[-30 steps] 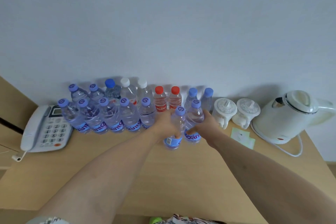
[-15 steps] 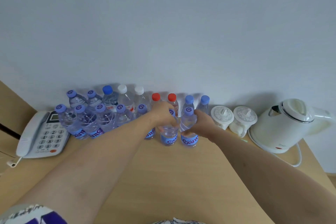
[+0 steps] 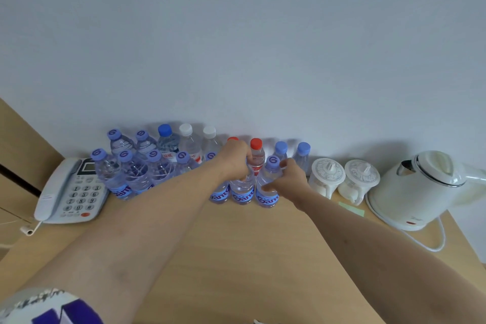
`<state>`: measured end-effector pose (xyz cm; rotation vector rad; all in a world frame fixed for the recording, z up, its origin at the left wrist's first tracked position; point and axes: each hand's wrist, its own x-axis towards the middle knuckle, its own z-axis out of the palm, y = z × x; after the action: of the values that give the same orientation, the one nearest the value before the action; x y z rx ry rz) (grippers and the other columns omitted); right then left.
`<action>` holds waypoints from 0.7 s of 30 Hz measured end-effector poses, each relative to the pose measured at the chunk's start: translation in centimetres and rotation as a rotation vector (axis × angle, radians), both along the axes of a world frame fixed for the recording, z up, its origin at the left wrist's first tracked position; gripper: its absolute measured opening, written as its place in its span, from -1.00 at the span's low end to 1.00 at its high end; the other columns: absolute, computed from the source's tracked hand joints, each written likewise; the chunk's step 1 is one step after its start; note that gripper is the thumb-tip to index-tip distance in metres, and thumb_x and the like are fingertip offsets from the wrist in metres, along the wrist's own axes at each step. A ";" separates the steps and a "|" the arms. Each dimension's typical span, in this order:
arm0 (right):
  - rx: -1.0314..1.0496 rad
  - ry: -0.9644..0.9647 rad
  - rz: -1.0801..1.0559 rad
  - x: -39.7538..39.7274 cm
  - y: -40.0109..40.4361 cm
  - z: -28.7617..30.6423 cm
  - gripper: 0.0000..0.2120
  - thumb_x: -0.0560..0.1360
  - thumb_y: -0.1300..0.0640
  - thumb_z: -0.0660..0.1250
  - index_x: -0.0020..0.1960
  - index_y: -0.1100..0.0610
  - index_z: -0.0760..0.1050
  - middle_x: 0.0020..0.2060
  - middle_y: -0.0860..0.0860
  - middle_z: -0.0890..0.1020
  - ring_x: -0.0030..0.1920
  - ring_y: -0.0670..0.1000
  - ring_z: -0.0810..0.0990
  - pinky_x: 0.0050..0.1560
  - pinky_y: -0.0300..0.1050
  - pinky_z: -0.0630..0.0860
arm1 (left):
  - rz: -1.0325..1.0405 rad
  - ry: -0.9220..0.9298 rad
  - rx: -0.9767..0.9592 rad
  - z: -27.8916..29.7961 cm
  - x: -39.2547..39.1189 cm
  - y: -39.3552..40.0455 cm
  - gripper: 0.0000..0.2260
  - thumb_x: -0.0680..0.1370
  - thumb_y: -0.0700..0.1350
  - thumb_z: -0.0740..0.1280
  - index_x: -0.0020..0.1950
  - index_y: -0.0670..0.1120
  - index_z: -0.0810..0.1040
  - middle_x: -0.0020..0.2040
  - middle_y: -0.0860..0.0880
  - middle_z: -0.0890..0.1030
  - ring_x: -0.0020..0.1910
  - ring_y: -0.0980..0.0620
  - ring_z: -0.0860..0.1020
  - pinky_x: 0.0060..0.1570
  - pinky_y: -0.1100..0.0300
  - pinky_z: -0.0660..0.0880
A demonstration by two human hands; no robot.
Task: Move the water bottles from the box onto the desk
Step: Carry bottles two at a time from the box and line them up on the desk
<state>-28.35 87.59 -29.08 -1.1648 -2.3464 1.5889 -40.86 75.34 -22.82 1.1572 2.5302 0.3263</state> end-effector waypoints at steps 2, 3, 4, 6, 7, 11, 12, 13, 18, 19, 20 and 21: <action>-0.008 0.022 0.004 -0.3 -0.2 -0.1 -0.43 0.34 0.29 0.59 0.22 0.09 0.38 -0.02 0.00 0.53 -0.07 0.00 0.54 -0.14 -0.12 0.49 | -0.005 0.012 0.024 -0.3 -0.1 0.2 -0.86 0.45 -0.36 0.42 -0.02 -0.24 0.68 -0.09 -0.19 0.61 -0.09 -0.12 0.56 -0.14 0.11 0.49; -0.006 0.035 -0.002 -0.4 -0.2 -0.3 -0.45 0.35 0.30 0.58 0.22 0.10 0.40 0.00 0.02 0.54 -0.06 0.01 0.55 -0.17 -0.14 0.47 | -0.007 0.014 0.030 -0.5 -0.1 0.2 -0.80 0.47 -0.36 0.40 0.06 -0.23 0.70 -0.03 -0.19 0.64 -0.02 -0.15 0.59 -0.06 0.08 0.54; 0.004 0.049 -0.012 -0.4 -0.2 -0.3 -0.48 0.36 0.32 0.56 0.22 0.10 0.43 0.03 0.04 0.56 -0.03 0.04 0.56 -0.20 -0.15 0.46 | -0.012 0.022 0.031 -0.5 -0.1 0.3 -0.76 0.48 -0.35 0.39 0.12 -0.21 0.71 0.02 -0.20 0.65 0.03 -0.18 0.60 -0.01 0.07 0.55; 0.013 0.075 -0.033 -0.3 0.0 -0.4 -0.53 0.36 0.34 0.54 0.17 0.07 0.47 0.04 0.05 0.58 0.00 0.07 0.59 -0.23 -0.18 0.45 | -0.028 0.054 0.041 -0.5 -0.1 0.4 -0.74 0.50 -0.34 0.38 0.15 -0.18 0.71 0.03 -0.19 0.64 0.06 -0.20 0.60 -0.05 0.12 0.48; 0.005 0.085 -0.039 -0.3 0.1 -0.4 -0.54 0.36 0.34 0.55 0.15 0.06 0.48 0.02 0.03 0.60 -0.01 0.06 0.59 -0.23 -0.19 0.46 | -0.038 0.072 0.044 -0.6 -0.1 0.4 -0.74 0.50 -0.34 0.38 0.15 -0.18 0.70 -0.01 -0.17 0.61 0.06 -0.19 0.59 -0.08 0.13 0.44; 0.001 0.091 -0.042 -0.1 -0.1 -0.5 -0.47 0.33 0.29 0.61 0.20 0.06 0.48 0.02 -0.02 0.60 -0.03 0.00 0.57 -0.21 -0.20 0.46 | -0.057 0.111 0.069 -0.5 -0.1 0.4 -0.75 0.48 -0.35 0.38 0.13 -0.20 0.69 -0.10 -0.11 0.54 -0.07 -0.13 0.54 -0.12 0.07 0.46; 0.002 0.090 -0.042 0.0 -0.1 -0.5 -0.46 0.34 0.29 0.61 0.22 0.06 0.47 0.03 -0.02 0.60 -0.02 0.00 0.58 -0.20 -0.20 0.46 | -0.061 0.110 0.081 -0.6 -0.1 0.4 -0.74 0.48 -0.36 0.38 0.13 -0.20 0.68 -0.12 -0.09 0.52 -0.10 -0.11 0.51 -0.15 0.09 0.42; 0.003 0.089 -0.043 0.0 -0.2 -0.4 -0.45 0.34 0.28 0.61 0.24 0.06 0.47 0.04 -0.02 0.60 0.00 0.02 0.59 -0.18 -0.19 0.48 | -0.063 0.109 0.094 -0.7 -0.1 0.3 -0.74 0.47 -0.38 0.36 0.12 -0.19 0.68 -0.16 -0.05 0.50 -0.11 -0.10 0.50 -0.17 0.12 0.36; 0.065 0.047 -0.021 0.3 -0.5 0.1 -0.42 0.35 0.28 0.60 0.30 0.08 0.48 0.10 0.04 0.61 0.09 0.09 0.61 0.07 -0.01 0.58 | -0.044 0.086 0.161 -1.7 0.1 -0.5 -0.63 0.50 -0.37 0.36 0.27 -0.12 0.62 -0.08 -0.02 0.42 -0.04 -0.10 0.50 -0.11 0.13 0.35; 0.074 0.037 -0.014 0.3 -0.6 0.2 -0.42 0.36 0.28 0.60 0.31 0.09 0.47 0.11 0.05 0.61 0.11 0.10 0.61 0.09 0.01 0.59 | -0.043 0.072 0.163 -1.8 0.1 -0.7 -0.56 0.49 -0.38 0.36 0.35 -0.10 0.59 -0.03 -0.03 0.43 -0.04 -0.10 0.49 -0.09 0.12 0.37; 0.083 0.027 -0.007 0.4 -0.7 0.3 -0.42 0.37 0.28 0.59 0.32 0.10 0.46 0.12 0.05 0.60 0.12 0.10 0.61 0.11 0.02 0.59 | -0.045 0.058 0.161 -1.8 0.1 -0.8 -0.49 0.49 -0.39 0.36 0.41 -0.08 0.56 0.01 -0.05 0.43 -0.01 -0.11 0.50 -0.06 0.12 0.39; 0.093 0.017 -0.002 0.4 -0.8 0.4 -0.41 0.37 0.28 0.58 0.33 0.10 0.45 0.12 0.04 0.60 0.14 0.11 0.60 0.12 0.03 0.59 | -0.050 0.045 0.160 -1.8 0.1 -1.0 -0.45 0.48 -0.40 0.36 0.45 -0.06 0.54 0.05 -0.06 0.45 0.04 -0.13 0.52 -0.04 0.12 0.39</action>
<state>-27.91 86.78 -28.64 -1.1300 -2.3794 1.4650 -40.75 74.32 -24.58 1.2983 2.5476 0.5038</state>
